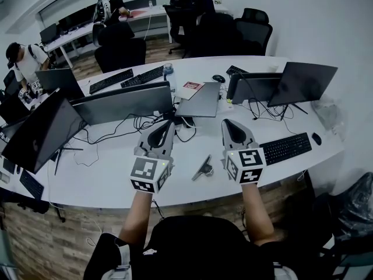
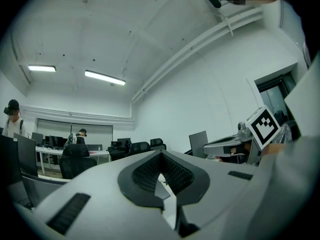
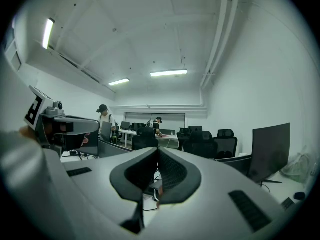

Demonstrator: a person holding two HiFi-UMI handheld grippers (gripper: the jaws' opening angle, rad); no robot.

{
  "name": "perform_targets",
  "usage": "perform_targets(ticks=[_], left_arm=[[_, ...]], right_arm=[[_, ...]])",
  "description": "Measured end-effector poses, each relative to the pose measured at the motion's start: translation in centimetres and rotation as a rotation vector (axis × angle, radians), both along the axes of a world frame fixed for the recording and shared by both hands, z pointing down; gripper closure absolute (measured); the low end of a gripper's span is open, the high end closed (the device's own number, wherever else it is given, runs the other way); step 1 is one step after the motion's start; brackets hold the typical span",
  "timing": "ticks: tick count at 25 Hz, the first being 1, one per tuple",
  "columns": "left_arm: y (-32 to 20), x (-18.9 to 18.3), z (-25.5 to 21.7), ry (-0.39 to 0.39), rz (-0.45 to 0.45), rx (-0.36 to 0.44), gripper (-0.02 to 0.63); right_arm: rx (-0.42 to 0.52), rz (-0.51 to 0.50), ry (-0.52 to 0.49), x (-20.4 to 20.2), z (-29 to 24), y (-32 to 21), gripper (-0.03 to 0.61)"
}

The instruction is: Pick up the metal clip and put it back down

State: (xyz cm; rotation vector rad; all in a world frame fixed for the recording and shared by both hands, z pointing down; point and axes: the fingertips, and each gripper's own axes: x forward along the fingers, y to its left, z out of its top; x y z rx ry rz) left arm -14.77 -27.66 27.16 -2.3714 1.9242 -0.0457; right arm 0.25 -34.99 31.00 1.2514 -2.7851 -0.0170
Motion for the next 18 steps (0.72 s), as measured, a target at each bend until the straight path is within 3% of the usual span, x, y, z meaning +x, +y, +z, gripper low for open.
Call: perform_targets(ticks=[18], left_arm=[[-0.15,-0.18,0.42,0.014,-0.003,-0.009,0.603]], right_arm=[[-0.012,-0.019,0.015,-0.54,0.43,-0.05,0.554]])
